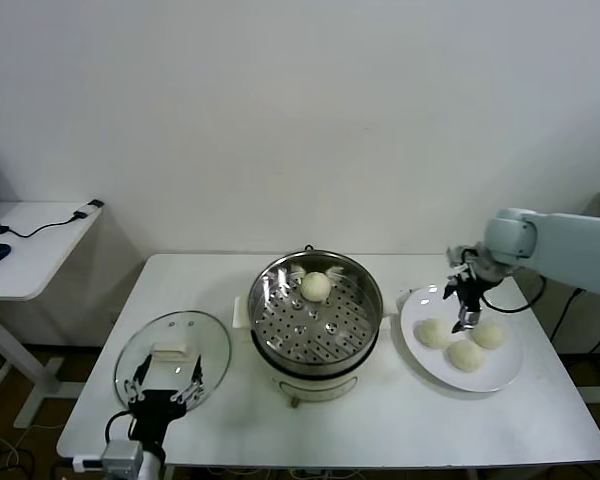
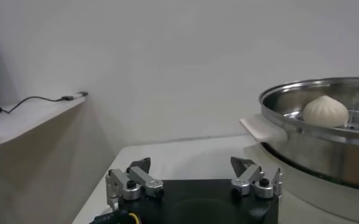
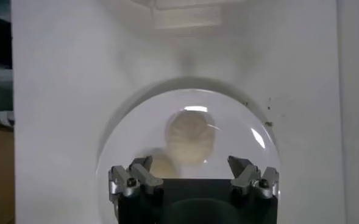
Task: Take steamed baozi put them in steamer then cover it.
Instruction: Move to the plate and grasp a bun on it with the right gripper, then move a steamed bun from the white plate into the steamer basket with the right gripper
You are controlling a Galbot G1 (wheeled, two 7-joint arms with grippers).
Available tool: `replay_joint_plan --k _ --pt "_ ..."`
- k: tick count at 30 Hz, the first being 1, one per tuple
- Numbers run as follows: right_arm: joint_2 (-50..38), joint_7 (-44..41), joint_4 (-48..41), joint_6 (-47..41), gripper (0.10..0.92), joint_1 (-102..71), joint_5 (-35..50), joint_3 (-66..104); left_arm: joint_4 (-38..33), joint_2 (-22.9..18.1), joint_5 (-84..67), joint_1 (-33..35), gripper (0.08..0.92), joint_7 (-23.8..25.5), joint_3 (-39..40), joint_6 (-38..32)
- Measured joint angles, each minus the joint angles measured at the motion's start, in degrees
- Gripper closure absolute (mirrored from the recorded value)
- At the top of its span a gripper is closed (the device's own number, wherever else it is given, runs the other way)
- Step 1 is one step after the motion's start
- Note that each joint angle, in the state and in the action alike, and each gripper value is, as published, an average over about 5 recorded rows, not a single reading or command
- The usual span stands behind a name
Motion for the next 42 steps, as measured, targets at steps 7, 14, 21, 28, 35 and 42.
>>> replay_joint_plan --k 7,14,21,28,35,42 --pt "0.70 1.30 -4.10 -1.19 0.203 -7.09 -3.02 6.57 -0.01 -0.03 -0.14 0.76 0.177 -0.10 -0.20 -0.46" --pt "0.82 1.70 -6.30 -1.94 0.203 -10.98 -4.44 10.53 -0.01 -0.07 -0.34 1.00 0.177 -0.16 0.06 -0.61" --pt "1.02 1.97 -7.00 -2.53 0.264 -13.00 -5.14 12.59 -0.01 -0.06 -0.41 1.02 0.177 -0.26 0.12 -0.66" --pt "1.32 2.15 -7.36 -3.10 0.419 -13.99 -5.67 13.83 -0.01 0.01 -0.60 1.15 0.177 -0.36 -0.08 -0.72" --pt "0.70 1.35 -6.05 -2.82 0.447 -11.44 -4.76 12.95 -0.02 0.04 -0.49 1.19 0.177 -0.50 -0.16 -0.82" --pt "1.34 -2.64 -3.01 -2.05 0.431 2.08 0.78 6.15 -0.04 0.31 0.17 1.17 0.177 -0.46 -0.17 -1.00"
